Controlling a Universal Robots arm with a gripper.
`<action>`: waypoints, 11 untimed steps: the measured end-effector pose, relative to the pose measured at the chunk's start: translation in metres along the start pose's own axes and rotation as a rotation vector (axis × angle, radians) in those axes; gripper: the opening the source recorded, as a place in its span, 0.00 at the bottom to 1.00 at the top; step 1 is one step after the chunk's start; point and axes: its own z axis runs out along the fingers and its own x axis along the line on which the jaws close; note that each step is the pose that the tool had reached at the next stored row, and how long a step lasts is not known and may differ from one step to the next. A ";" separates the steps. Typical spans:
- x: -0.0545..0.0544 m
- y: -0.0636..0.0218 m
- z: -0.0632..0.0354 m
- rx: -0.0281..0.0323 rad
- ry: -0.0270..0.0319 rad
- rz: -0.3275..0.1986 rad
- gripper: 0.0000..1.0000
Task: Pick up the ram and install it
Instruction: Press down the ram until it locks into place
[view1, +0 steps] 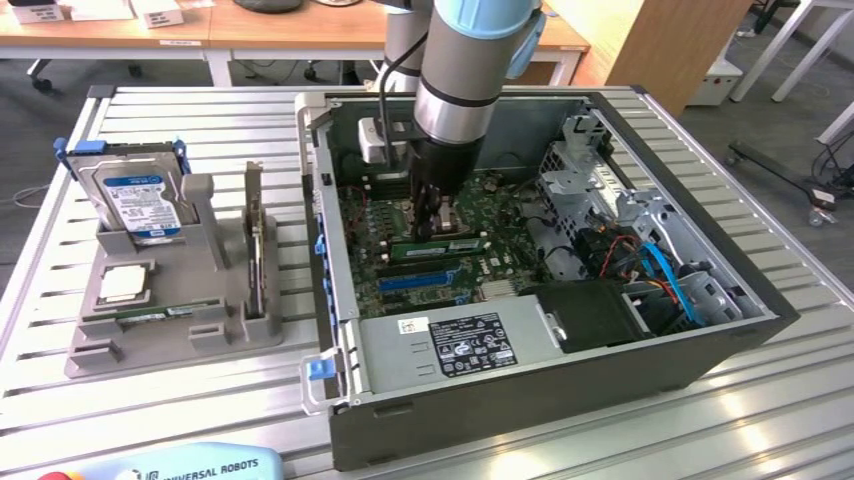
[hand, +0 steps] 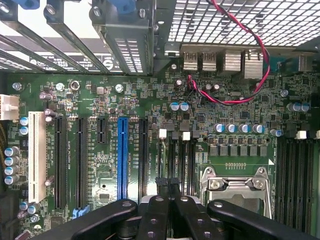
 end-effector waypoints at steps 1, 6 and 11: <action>0.001 -0.0001 0.0001 0.0001 -0.0002 0.000 0.10; 0.001 -0.0001 0.0012 0.0001 -0.0002 0.000 0.10; 0.001 -0.0001 0.0021 -0.0001 0.0000 0.000 0.10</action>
